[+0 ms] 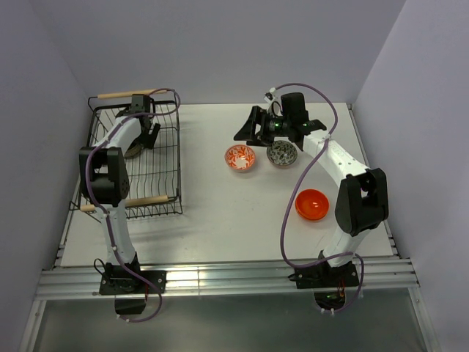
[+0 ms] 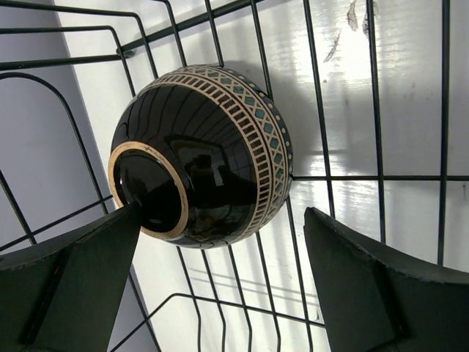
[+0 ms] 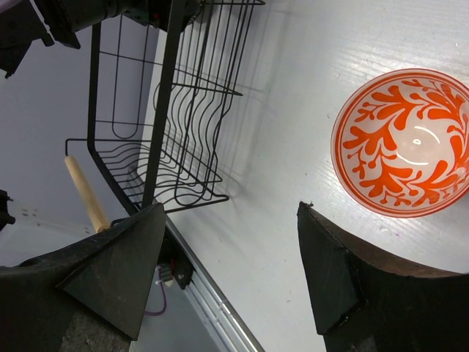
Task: Load the bowls into the dish rack
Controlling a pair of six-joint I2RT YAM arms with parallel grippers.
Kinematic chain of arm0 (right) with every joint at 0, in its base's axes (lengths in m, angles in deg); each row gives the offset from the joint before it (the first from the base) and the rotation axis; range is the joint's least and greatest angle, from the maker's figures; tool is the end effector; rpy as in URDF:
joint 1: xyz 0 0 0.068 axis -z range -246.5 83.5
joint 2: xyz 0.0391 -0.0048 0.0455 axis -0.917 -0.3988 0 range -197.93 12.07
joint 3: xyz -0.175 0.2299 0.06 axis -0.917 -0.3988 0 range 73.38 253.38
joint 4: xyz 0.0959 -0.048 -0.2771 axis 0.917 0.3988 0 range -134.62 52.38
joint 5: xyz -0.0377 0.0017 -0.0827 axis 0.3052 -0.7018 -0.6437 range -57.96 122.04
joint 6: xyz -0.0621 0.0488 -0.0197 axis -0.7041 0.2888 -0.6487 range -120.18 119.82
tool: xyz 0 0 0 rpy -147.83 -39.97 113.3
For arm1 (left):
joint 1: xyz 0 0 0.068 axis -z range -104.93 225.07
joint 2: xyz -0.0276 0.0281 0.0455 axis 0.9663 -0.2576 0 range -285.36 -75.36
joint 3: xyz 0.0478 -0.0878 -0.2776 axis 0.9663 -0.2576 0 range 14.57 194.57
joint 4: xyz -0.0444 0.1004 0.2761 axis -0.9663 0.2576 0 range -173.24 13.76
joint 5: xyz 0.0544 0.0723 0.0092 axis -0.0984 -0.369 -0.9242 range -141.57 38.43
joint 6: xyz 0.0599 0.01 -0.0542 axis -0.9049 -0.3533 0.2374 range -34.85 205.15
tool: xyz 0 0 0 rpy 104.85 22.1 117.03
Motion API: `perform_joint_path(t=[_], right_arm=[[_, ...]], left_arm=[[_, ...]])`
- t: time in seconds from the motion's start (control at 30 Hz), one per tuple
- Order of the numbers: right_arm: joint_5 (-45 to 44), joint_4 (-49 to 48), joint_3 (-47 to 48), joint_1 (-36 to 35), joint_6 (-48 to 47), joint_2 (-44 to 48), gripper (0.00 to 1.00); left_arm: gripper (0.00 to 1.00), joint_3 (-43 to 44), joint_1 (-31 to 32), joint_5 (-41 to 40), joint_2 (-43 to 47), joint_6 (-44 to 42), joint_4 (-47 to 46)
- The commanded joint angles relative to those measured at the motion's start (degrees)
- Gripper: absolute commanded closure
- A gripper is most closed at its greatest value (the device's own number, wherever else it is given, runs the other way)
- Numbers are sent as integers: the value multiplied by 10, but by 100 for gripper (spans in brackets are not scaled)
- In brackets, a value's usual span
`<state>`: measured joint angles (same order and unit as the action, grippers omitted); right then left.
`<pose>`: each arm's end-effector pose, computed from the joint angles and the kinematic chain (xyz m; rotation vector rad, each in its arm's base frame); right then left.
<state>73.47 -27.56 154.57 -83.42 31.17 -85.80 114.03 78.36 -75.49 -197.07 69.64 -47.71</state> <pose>0.4197 0.1766 0.3036 -0.1663 2.2561 1.2501 0.5299 -0.0018 0.1889 0.2635 2.5520 0.6181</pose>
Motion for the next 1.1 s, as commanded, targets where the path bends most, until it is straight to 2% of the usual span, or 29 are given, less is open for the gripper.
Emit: perform_joint_path(t=[0.0, 0.33, 0.4, 0.57, 0.6, 0.63, 0.7, 0.8, 0.87, 1.0, 1.07], right_arm=[[-5, 3, 7, 5, -15, -3, 20], [-19, 23, 12, 6, -37, 7, 20], [-21, 28, 9, 8, -51, 12, 21], [-3, 69, 10, 35, -104, 17, 23], [5, 77, 13, 43, -114, 17, 23], [10, 98, 16, 61, -124, 17, 23], [5, 130, 33, 80, -160, 12, 24], [-28, 194, 58, 122, -215, 6, 24], [-58, 235, 76, 145, -252, 2, 25], [-184, 272, 98, 161, -290, -21, 30], [-204, 285, 113, 165, -297, -38, 33]], left_arm=[[2, 26, 0, 35, 37, 22, 29], [2, 35, 12, 68, 104, 44, 73], [2, 30, 13, 95, 128, 50, 78], [1, -20, 12, 241, 237, 45, 53], [1, -26, 12, 308, 250, 43, 53], [2, -30, 13, 339, 263, 41, 59], [2, -30, 13, 423, 290, 43, 67], [2, -30, 15, 499, 312, 49, 74], [2, -34, 19, 522, 320, 52, 73], [3, -49, 33, 554, 323, 52, 71], [5, -57, 41, 556, 325, 62, 57]])
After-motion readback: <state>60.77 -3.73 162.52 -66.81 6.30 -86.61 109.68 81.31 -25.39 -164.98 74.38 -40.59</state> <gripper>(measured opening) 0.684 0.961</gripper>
